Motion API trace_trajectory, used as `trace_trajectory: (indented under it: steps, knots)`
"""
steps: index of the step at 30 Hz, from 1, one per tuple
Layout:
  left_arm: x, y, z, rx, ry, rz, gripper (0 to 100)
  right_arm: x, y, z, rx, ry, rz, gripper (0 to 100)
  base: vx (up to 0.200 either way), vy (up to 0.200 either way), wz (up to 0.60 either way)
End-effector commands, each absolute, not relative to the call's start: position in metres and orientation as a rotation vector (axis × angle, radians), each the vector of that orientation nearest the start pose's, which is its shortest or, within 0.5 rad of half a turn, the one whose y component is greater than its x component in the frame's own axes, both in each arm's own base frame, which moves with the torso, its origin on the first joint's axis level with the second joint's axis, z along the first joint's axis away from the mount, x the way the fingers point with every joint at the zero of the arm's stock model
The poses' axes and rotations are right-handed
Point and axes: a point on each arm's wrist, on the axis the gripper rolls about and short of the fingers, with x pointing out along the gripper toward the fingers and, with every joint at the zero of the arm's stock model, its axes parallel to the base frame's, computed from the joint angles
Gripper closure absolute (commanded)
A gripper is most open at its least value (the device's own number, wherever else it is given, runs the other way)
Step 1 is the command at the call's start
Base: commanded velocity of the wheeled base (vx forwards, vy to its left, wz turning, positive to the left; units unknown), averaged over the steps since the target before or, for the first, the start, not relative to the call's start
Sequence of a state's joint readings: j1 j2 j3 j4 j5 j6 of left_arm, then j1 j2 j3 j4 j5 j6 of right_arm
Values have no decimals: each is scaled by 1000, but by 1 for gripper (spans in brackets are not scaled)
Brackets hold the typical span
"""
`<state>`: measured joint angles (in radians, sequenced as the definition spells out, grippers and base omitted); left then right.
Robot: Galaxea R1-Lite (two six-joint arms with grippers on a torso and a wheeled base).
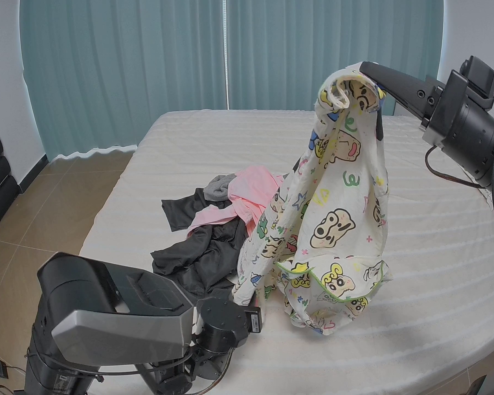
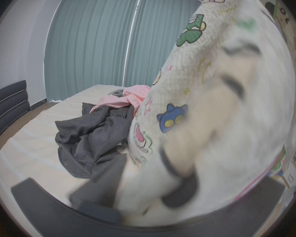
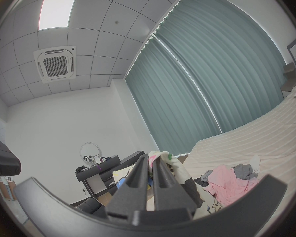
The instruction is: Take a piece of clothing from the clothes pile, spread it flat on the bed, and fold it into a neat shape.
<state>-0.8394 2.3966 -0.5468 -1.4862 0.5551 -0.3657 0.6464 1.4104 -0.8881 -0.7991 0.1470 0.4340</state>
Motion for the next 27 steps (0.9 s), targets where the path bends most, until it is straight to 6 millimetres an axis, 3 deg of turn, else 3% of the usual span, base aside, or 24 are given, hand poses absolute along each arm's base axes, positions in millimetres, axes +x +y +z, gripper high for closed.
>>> trace_trajectory:
  steps: [1,3,4,7,13,18,21,22,24,27]
  knots:
    - [214,-218,-7,-165,349,-240,100,201,130,289,461,-75,746,100,0,0,0]
    - [210,-214,-2,-181,348,-247,100,203,127,286,457,-67,728,100,0,0,0]
    - [206,-203,18,-232,326,-249,100,208,118,277,450,-47,683,100,0,0,0]
    - [205,-185,48,-291,261,-243,100,217,104,266,439,-21,607,100,0,0,0]
    - [218,-142,113,-396,41,-203,100,230,74,265,436,-45,481,100,0,0,0]
    - [228,-132,164,-401,-138,-183,100,228,67,276,438,-95,455,100,0,0,0]
    - [228,-130,212,-415,-237,-187,100,219,64,293,441,-157,463,100,0,0,0]
    - [227,-129,214,-416,-240,-186,100,219,64,294,441,-160,464,100,0,0,0]
    - [223,-126,256,-429,-275,-188,100,210,61,315,442,-235,475,100,0,0,0]
    - [217,-123,284,-432,-293,-191,100,204,58,332,442,-294,482,100,0,0,0]
